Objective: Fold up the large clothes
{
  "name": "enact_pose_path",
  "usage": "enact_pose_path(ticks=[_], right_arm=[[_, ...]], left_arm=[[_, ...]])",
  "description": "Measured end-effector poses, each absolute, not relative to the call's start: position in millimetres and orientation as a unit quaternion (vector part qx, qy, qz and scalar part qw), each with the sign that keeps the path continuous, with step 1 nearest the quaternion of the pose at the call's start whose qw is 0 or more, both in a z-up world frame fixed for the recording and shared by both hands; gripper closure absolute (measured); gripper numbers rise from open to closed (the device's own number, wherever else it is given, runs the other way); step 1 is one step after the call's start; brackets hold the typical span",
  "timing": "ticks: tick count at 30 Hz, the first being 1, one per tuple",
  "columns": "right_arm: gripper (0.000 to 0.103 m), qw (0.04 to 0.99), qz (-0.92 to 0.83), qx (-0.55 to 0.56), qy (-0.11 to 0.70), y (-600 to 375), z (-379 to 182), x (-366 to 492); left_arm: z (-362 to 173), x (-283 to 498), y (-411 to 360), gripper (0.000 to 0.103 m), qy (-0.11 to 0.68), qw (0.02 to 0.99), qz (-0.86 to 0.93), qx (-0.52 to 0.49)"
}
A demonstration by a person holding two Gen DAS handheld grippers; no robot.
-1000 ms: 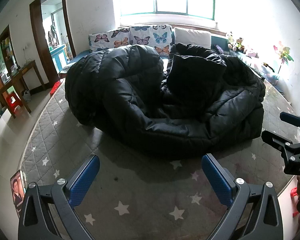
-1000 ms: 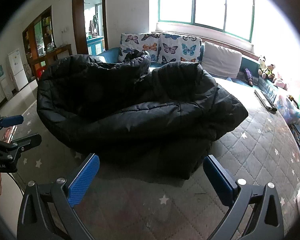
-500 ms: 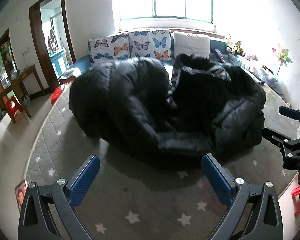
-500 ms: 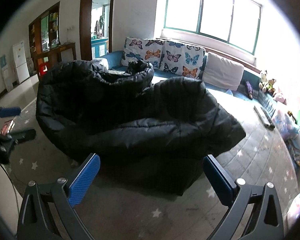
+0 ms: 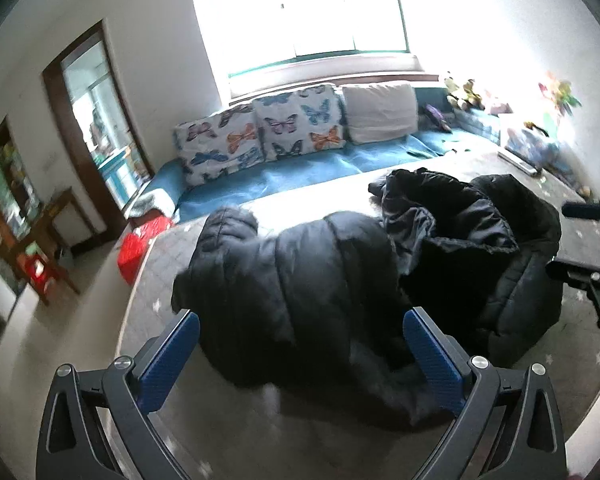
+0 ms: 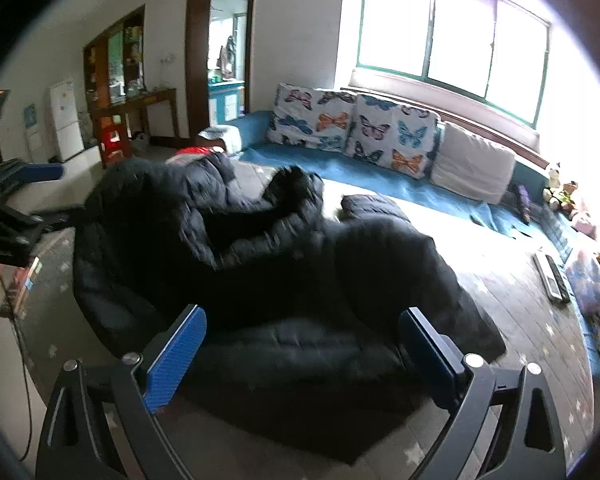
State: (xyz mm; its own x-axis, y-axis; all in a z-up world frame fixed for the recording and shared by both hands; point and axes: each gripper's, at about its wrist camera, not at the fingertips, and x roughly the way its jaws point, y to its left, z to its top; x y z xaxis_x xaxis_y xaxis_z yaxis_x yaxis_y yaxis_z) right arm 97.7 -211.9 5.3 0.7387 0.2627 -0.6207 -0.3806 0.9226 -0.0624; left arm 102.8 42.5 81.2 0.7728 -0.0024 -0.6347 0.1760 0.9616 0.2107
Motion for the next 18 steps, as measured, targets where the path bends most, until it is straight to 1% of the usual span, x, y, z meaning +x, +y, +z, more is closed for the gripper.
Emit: enact_pose_path(ticks=[6,7,8,9,10,11,12,13,14,15,16,17,18], right_arm=[[0.000,0.909,0.238,-0.074,0.334,-189,7,115],[0.000,0.905,0.242,-0.073,0.341,-185,3,120],[0.001,0.902,0.243,-0.074,0.349,-182,-3,125],[0.007,0.899,0.242,-0.075,0.358,-178,-9,130],[0.018,0.895,0.243,-0.074,0.366,-176,-14,135],[0.030,0.892,0.243,-0.074,0.373,-175,-17,140],[0.035,0.889,0.245,-0.069,0.381,-174,-21,145],[0.049,0.887,0.248,-0.060,0.384,-175,-22,147],[0.060,0.888,0.249,-0.054,0.384,-174,-21,147],[0.063,0.889,0.249,-0.050,0.382,-177,-18,145],[0.070,0.890,0.250,-0.046,0.378,-179,-15,141],[0.076,0.891,0.253,-0.043,0.374,-182,-11,136],[0.076,0.893,0.255,-0.044,0.368,-184,-6,132]], left_arm=[[81,146,34,0.000,0.355,0.914,-0.119,0.154],[76,154,33,0.002,0.361,0.911,-0.124,0.158],[72,161,32,0.012,0.366,0.908,-0.126,0.162],[68,167,33,0.019,0.371,0.905,-0.124,0.166],[63,172,35,0.034,0.374,0.904,-0.121,0.169],[56,178,30,0.040,0.376,0.903,-0.121,0.168],[52,181,33,0.051,0.377,0.903,-0.122,0.163],[52,182,36,0.063,0.378,0.904,-0.125,0.154],[49,181,38,0.073,0.378,0.905,-0.129,0.145],[51,178,43,0.076,0.377,0.907,-0.134,0.130],[53,173,46,0.079,0.373,0.909,-0.136,0.124],[49,170,47,0.082,0.371,0.911,-0.137,0.121],[49,164,49,0.083,0.366,0.913,-0.134,0.121]])
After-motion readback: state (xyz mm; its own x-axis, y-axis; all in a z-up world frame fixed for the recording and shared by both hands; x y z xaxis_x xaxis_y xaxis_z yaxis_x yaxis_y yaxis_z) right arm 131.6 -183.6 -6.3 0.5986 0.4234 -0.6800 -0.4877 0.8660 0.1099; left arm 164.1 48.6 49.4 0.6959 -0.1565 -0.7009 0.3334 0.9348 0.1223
